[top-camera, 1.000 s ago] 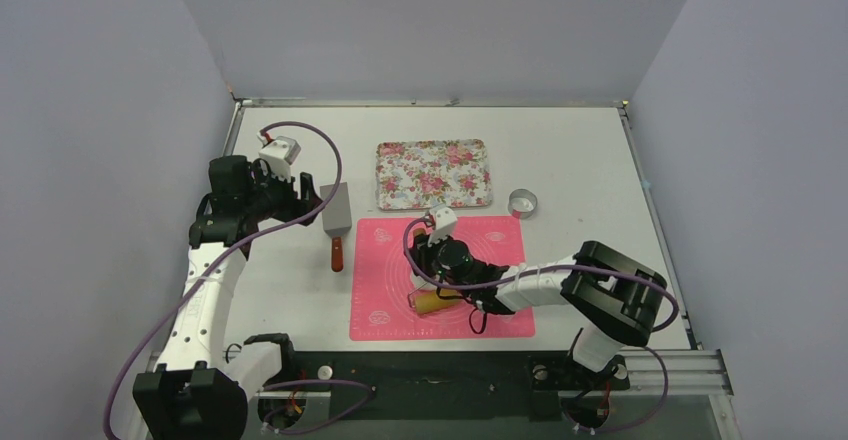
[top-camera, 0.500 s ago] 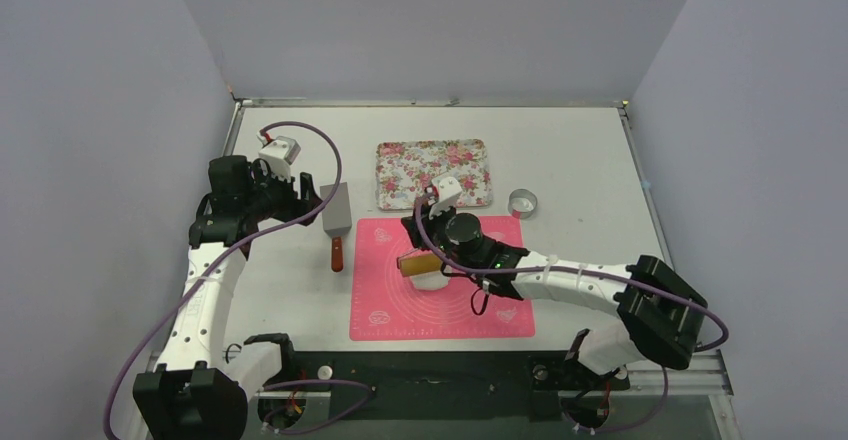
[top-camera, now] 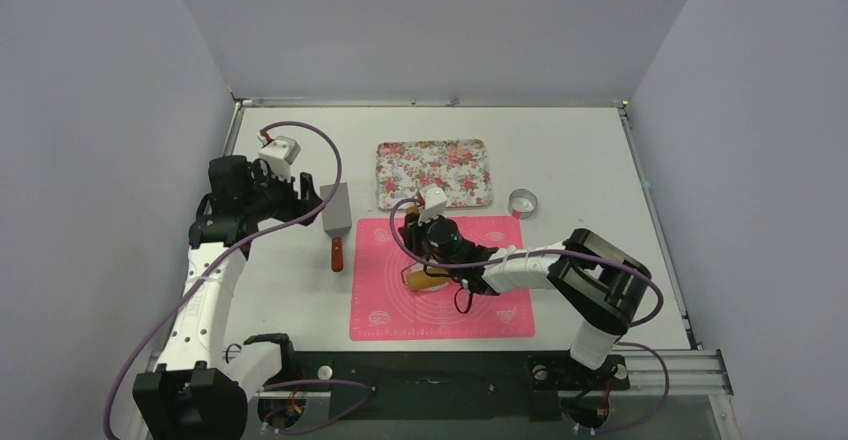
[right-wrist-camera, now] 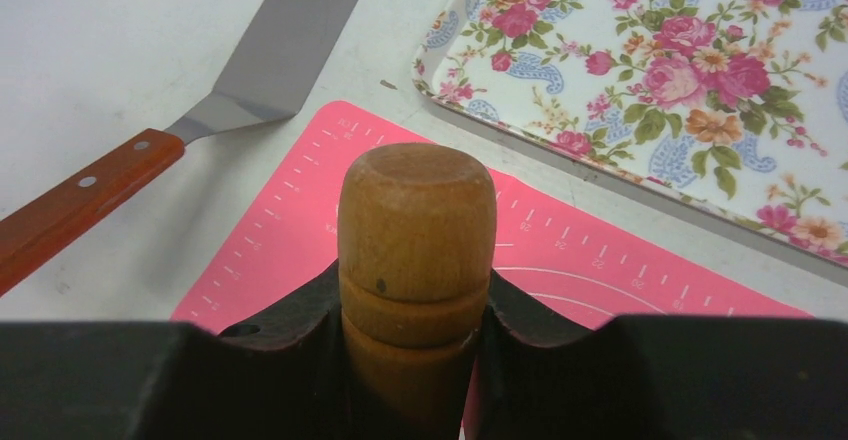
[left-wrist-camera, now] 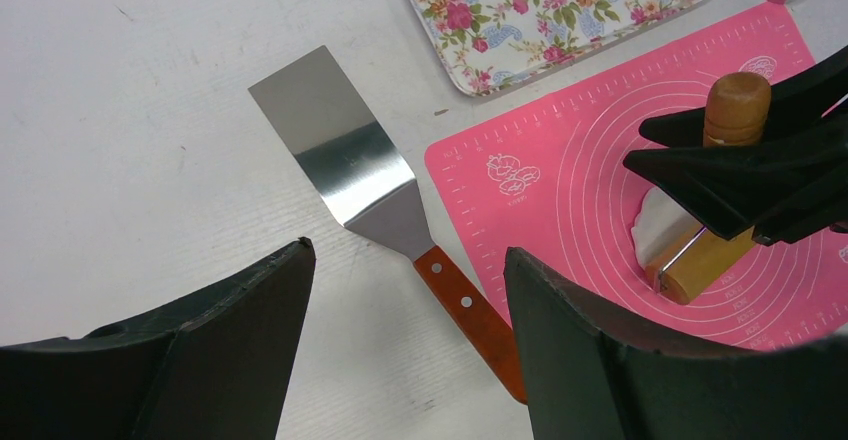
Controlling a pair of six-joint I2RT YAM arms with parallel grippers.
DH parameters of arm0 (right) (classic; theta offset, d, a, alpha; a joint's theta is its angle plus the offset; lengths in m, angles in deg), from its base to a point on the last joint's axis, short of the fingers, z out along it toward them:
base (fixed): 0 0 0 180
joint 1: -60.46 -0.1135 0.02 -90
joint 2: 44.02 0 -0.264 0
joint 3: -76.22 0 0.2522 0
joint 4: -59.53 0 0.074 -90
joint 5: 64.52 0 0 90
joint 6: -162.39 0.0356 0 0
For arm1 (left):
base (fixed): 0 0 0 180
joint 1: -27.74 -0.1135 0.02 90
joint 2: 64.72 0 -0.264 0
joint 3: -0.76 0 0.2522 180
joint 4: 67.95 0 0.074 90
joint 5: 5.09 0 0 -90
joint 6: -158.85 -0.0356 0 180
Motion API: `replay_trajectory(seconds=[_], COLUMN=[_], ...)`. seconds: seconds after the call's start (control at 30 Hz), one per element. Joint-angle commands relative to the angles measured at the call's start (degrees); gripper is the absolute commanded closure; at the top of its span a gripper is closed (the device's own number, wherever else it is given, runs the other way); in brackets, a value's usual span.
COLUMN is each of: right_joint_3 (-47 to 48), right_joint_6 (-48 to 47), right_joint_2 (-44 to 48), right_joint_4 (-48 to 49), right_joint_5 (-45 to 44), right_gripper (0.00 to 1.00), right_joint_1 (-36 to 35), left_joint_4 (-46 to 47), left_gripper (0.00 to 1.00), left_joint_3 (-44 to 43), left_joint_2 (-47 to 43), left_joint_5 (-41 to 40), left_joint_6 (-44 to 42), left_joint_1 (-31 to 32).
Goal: Roll out the dumpling wrappers from the dough
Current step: Flatten out the dough on the work surface.
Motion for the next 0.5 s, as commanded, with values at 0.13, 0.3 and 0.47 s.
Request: replay_trajectory(seconds=[0.13,0.3,0.47], right_joint_3=[-8.23,-9.81,-6.0], right_joint_6=[4.72,4.96,0.0], right_joint_2=[-0.08,0.96,7.11], right_joint_4=[4.08,4.0,-1.62], right_joint_5=[-1.3,-2.65,-3.34], right_gripper=[1.0,1.0,1.0], right_joint_1=[-3.75,-4.85,-4.19], left_joint_4=[2.67,2.56,2.59], left_gripper=[0.32,0.32,0.32], left_joint_3=[-1.43,-1.49,-1.55], left_joint_2=[-0.06,-0.23,-0.28], left_joint_5=[1.33,1.42,1.45], left_joint_6=[0.42,0.4,0.37], left_joint_1=[-0.48,-0.49,-0.49])
